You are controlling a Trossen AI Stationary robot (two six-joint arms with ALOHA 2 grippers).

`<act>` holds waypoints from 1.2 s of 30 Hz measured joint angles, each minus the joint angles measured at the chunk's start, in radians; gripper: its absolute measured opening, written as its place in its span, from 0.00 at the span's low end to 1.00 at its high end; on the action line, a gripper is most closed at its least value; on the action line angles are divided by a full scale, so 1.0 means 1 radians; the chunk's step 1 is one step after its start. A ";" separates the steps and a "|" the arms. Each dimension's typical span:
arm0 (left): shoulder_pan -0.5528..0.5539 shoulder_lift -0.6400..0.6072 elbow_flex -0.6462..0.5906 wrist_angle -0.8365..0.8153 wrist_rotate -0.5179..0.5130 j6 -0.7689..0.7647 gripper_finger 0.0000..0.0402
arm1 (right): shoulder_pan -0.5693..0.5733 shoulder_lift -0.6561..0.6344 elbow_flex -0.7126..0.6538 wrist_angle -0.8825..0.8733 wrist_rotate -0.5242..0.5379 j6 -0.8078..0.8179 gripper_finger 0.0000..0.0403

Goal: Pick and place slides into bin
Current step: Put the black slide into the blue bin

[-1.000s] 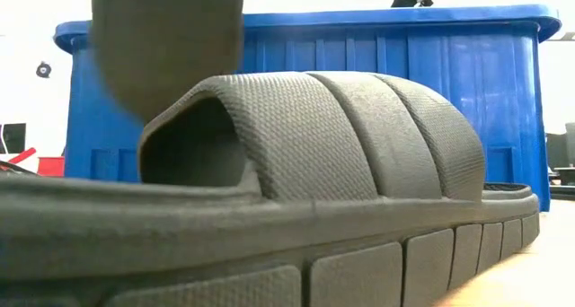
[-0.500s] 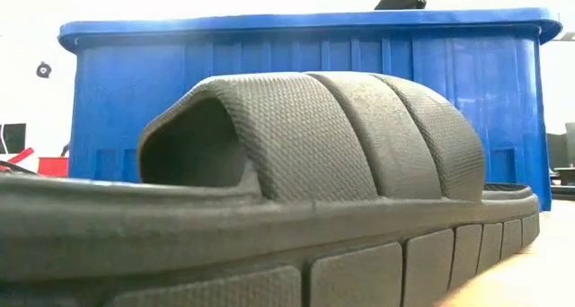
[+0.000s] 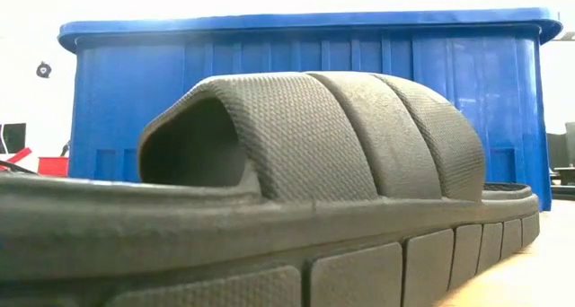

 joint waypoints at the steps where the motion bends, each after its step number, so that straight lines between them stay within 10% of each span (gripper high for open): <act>1: 0.015 -0.001 0.000 0.002 -0.020 0.020 0.00 | 0.000 -0.006 0.000 0.011 0.000 0.001 0.14; 7: 0.116 -0.003 -0.001 -0.033 -0.158 0.172 0.00 | 0.000 -0.035 0.000 0.074 0.023 0.003 0.14; 23: 0.447 0.006 -0.154 -0.289 -0.191 0.187 0.00 | 0.000 -0.043 0.000 0.287 0.580 -0.038 0.14; 36: 0.534 0.005 -0.635 0.313 -0.178 0.426 0.00 | 0.000 -0.041 0.000 0.284 0.587 0.066 0.14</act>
